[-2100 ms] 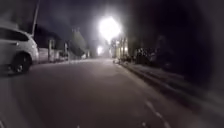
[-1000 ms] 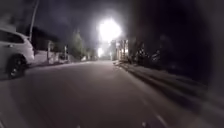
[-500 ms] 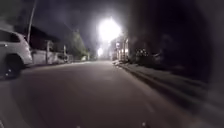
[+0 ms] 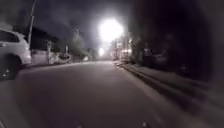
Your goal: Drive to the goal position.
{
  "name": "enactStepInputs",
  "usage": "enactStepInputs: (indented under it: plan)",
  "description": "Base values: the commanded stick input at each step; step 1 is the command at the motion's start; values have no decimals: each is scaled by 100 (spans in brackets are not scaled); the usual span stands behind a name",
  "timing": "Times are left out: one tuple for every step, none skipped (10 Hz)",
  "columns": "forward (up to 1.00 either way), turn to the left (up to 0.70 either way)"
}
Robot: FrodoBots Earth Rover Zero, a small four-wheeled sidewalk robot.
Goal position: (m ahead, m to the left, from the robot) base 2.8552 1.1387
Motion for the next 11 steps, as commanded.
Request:
enactStepInputs:
  plan:
    - [50, 0]
    - [50, 0]
    - [50, 0]
    - [50, 0]
    - [50, 0]
    - [50, 0]
    - [50, 0]
    - [50, 0]
    - [50, 0]
    - [50, 0]
    - [50, 0]
